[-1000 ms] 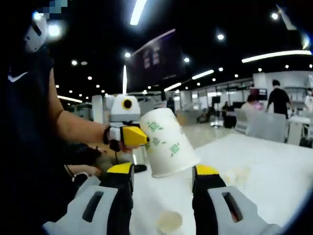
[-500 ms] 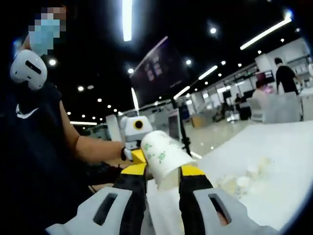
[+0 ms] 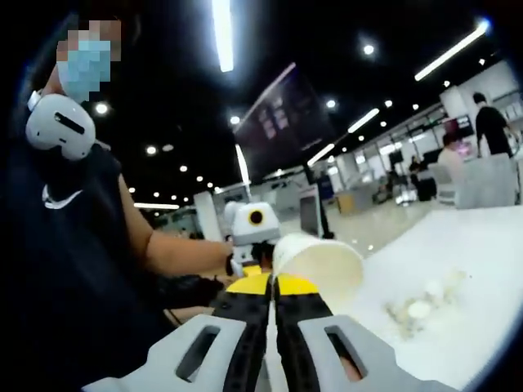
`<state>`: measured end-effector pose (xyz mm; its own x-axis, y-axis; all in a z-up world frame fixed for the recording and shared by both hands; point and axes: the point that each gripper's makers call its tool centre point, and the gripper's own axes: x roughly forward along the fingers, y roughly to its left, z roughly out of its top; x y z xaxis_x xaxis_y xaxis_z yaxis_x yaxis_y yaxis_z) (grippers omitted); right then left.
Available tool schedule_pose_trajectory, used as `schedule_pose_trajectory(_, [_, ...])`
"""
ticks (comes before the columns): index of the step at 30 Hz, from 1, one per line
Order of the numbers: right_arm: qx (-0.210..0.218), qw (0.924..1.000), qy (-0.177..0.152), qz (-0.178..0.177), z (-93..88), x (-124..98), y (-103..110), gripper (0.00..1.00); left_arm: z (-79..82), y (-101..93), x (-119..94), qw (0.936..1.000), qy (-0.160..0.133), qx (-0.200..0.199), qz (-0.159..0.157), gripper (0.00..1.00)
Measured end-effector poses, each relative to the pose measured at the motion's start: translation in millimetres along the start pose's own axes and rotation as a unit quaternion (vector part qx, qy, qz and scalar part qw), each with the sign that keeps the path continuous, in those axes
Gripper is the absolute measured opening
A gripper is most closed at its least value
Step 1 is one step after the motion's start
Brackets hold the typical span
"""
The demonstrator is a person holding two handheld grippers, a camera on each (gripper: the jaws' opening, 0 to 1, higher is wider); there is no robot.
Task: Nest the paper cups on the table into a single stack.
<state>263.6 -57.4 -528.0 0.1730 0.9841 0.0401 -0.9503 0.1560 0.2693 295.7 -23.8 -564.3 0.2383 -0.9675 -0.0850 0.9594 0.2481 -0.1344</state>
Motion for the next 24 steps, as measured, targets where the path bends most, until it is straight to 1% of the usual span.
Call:
schedule_pose_trajectory(2, [-0.010,0.9999,0.001,-0.007,6.1,-1,-2,0.00,0.2,2.9,0,1.0000,-0.001,0.000,0.010,0.61])
schedule_pose_trajectory(3, [-0.016,0.9998,0.003,-0.012,8.9,-1,-3,0.00,-1.7,7.8,-1,0.9995,0.001,0.011,0.029,0.65])
schedule_pose_trajectory(4, [-0.024,0.9995,0.010,-0.017,12.0,-2,-4,0.00,-9.6,13.4,-4,0.9980,0.021,0.030,0.052,0.70])
schedule_pose_trajectory(5, [-0.031,0.9990,0.019,-0.025,13.4,-3,-7,0.00,-15.1,16.4,-6,0.9969,0.031,0.030,0.066,0.72])
schedule_pose_trajectory(6, [-0.021,0.9986,0.032,-0.035,16.0,-4,-10,0.00,-24.2,22.5,-10,0.9944,0.046,0.029,0.091,0.74])
schedule_pose_trajectory(7, [-0.020,0.9987,0.032,-0.035,20.7,-4,-10,0.00,-30.1,25.1,-13,0.9928,0.054,0.025,0.105,0.75])
schedule_pose_trajectory(8, [-0.026,0.9984,0.034,-0.036,26.8,-5,-10,0.00,-35.0,25.6,-16,0.9920,0.055,0.019,0.112,0.76])
schedule_pose_trajectory(9, [-0.029,0.9982,0.037,-0.037,28.3,-6,-10,0.00,-41.6,27.0,-20,0.9907,0.053,0.013,0.124,0.79])
schedule_pose_trajectory(10, [-0.047,0.9966,0.050,-0.045,31.3,-7,-12,0.00,-45.1,28.0,-22,0.9898,0.050,0.012,0.133,0.82])
schedule_pose_trajectory(11, [-0.059,0.9954,0.058,-0.049,33.9,-7,-13,0.00,-52.2,28.4,-27,0.9878,0.052,0.011,0.146,0.86])
schedule_pose_trajectory(13, [-0.074,0.9933,0.073,-0.050,40.1,-7,-12,0.00,-64.8,27.0,-33,0.9852,0.059,0.004,0.161,0.92])
schedule_pose_trajectory(14, [-0.081,0.9915,0.089,-0.051,40.4,-8,-12,0.00,-69.7,25.7,-35,0.9844,0.061,0.000,0.165,0.94])
schedule_pose_trajectory(16, [-0.107,0.9849,0.123,-0.059,42.1,-9,-15,0.00,-78.5,24.7,-40,0.9823,0.065,-0.001,0.176,0.98])
schedule_pose_trajectory(17, [-0.120,0.9806,0.143,-0.059,43.0,-9,-14,0.00,-84.7,24.7,-45,0.9797,0.068,-0.002,0.189,0.98])
schedule_pose_trajectory(18, [-0.132,0.9760,0.163,-0.059,44.2,-9,-14,0.00,-88.1,23.8,-48,0.9785,0.068,-0.007,0.195,0.98])
schedule_pose_trajectory(19, [-0.139,0.9724,0.178,-0.059,44.6,-9,-14,0.00,-91.5,23.6,-50,0.9770,0.066,-0.010,0.202,0.98])
schedule_pose_trajectory(20, [-0.145,0.9687,0.192,-0.059,45.0,-9,-14,0.00,-98.8,24.5,-55,0.9738,0.066,-0.010,0.217,0.98])
schedule_pose_trajectory(21, [-0.153,0.9632,0.214,-0.056,45.3,-8,-12,0.00,-103.0,24.4,-57,0.9718,0.065,-0.014,0.226,0.98])
schedule_pose_trajectory(22, [-0.156,0.9599,0.227,-0.054,45.5,-7,-12,0.00,-109.8,20.7,-59,0.9705,0.061,-0.024,0.232,0.98])
schedule_pose_trajectory(23, [-0.163,0.9524,0.252,-0.052,45.2,-7,-11,0.00,-115.5,18.2,-60,0.9701,0.060,-0.025,0.234,0.98])
schedule_pose_trajectory(24, [-0.167,0.9471,0.268,-0.055,45.5,-6,-13,0.00,-121.4,16.2,-62,0.9692,0.060,-0.025,0.238,0.98])
